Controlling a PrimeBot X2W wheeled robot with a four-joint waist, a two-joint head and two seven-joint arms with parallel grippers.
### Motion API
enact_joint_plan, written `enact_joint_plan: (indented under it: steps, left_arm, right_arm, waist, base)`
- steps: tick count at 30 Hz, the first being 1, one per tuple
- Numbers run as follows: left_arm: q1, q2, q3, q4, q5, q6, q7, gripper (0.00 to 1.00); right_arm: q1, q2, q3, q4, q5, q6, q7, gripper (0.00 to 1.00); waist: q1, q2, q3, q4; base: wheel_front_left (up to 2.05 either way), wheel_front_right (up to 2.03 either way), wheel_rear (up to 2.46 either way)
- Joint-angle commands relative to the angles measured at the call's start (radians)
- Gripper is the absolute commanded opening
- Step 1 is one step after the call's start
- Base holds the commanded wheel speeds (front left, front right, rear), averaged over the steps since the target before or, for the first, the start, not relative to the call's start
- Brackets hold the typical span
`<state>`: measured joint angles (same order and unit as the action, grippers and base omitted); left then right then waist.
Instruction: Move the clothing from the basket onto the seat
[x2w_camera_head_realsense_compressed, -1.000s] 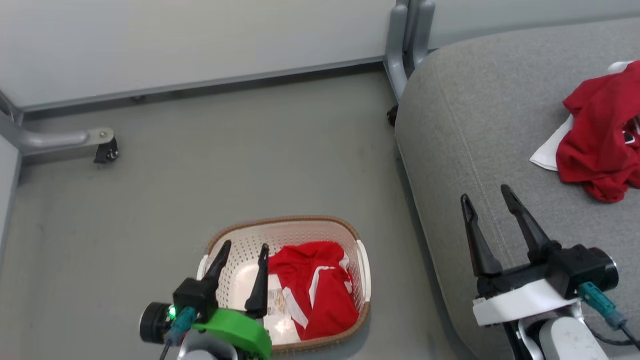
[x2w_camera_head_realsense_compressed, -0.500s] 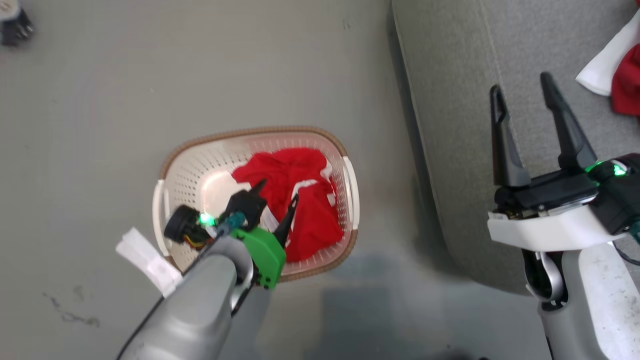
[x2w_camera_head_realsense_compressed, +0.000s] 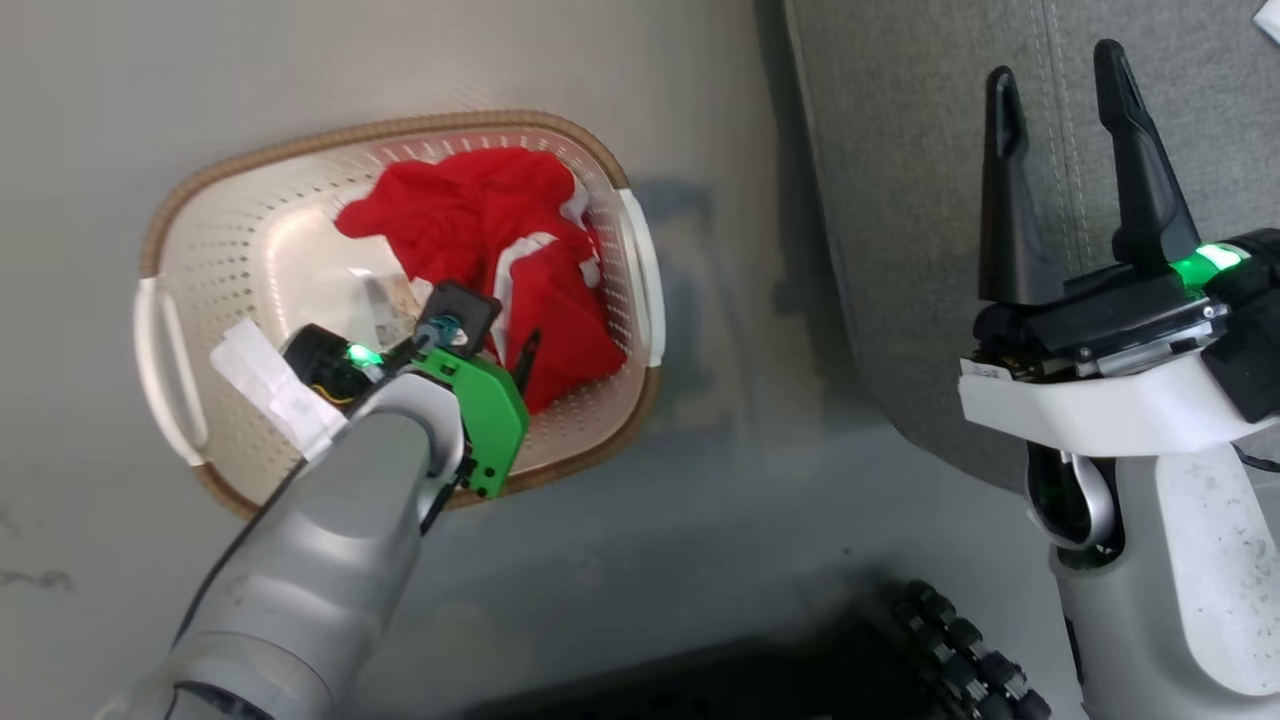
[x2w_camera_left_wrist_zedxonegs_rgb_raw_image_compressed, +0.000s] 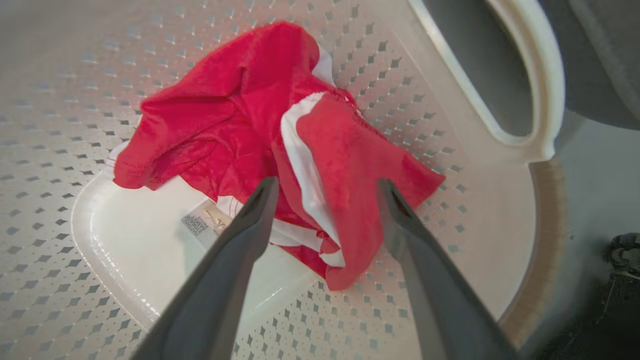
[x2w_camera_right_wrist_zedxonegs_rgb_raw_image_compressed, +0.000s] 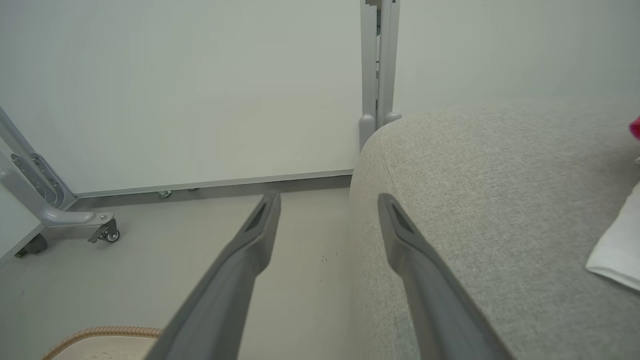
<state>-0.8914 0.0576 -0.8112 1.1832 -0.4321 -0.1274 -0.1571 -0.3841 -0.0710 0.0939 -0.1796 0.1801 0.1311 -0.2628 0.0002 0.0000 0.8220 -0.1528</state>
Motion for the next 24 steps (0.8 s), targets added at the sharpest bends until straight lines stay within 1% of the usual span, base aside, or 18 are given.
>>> enact_joint_plan:
  steps: [1, 5, 10, 15, 19, 20, 21, 22, 24]
  left_arm:
    - [-0.032, 0.022, -0.008, 0.015, -0.013, -0.002, 0.014, 1.00]
    - [-0.058, 0.048, -0.041, 0.034, -0.037, -0.002, 0.036, 1.00]
    - [-0.075, 0.082, -0.085, 0.032, -0.068, -0.002, 0.025, 1.00]
    - [-0.097, 0.093, -0.121, 0.036, -0.093, -0.003, 0.032, 1.00]
    - [-0.115, 0.096, -0.149, 0.034, -0.101, -0.002, 0.004, 1.00]
    - [-0.115, 0.091, -0.159, 0.035, -0.102, -0.003, -0.002, 0.73]
    - [-0.120, 0.089, -0.168, 0.036, -0.097, -0.003, -0.013, 0.04]
    - [-0.124, 0.087, -0.177, 0.039, -0.093, -0.002, -0.022, 0.00]
    - [-0.122, 0.076, -0.191, 0.042, -0.095, -0.002, -0.036, 0.00]
  right_arm:
    - [-0.024, 0.010, 0.007, -0.006, 0.007, -0.001, -0.003, 1.00]
    - [-0.038, 0.016, 0.038, -0.014, 0.022, -0.001, -0.003, 1.00]
    - [-0.046, 0.020, 0.064, -0.025, 0.027, -0.001, -0.003, 1.00]
    - [-0.057, 0.021, 0.077, -0.039, 0.040, -0.001, -0.003, 1.00]
    - [-0.060, 0.021, 0.081, -0.053, 0.036, -0.001, -0.003, 1.00]
    - [-0.060, 0.021, 0.080, -0.056, 0.032, -0.001, -0.003, 1.00]
    - [-0.059, 0.021, 0.079, -0.056, 0.027, -0.001, -0.003, 1.00]
    - [-0.057, 0.021, 0.080, -0.055, 0.023, -0.001, -0.003, 1.00]
    - [-0.053, 0.021, 0.078, -0.051, 0.016, -0.001, -0.003, 1.00]
  waist:
    - [-0.0002, 0.0000, 0.112, -0.092]
    - [-0.0002, 0.0000, 0.141, -0.123]
    - [-0.0002, 0.0000, 0.165, -0.149]
    - [-0.0002, 0.0000, 0.186, -0.166]
    - [-0.0002, 0.0000, 0.199, -0.169]
    - [-0.0002, 0.0000, 0.199, -0.167]
    - [-0.0002, 0.0000, 0.199, -0.164]
    - [-0.0002, 0.0000, 0.196, -0.161]
    - [-0.0002, 0.0000, 0.185, -0.153]
  base:
    - [0.00, 0.00, 0.00]
    - [0.00, 0.00, 0.00]
    - [0.00, 0.00, 0.00]
    - [0.00, 0.00, 0.00]
    - [0.00, 0.00, 0.00]
    - [0.00, 0.00, 0.00]
    - [0.00, 0.00, 0.00]
    - [0.00, 0.00, 0.00]
    - [0.00, 0.00, 0.00]
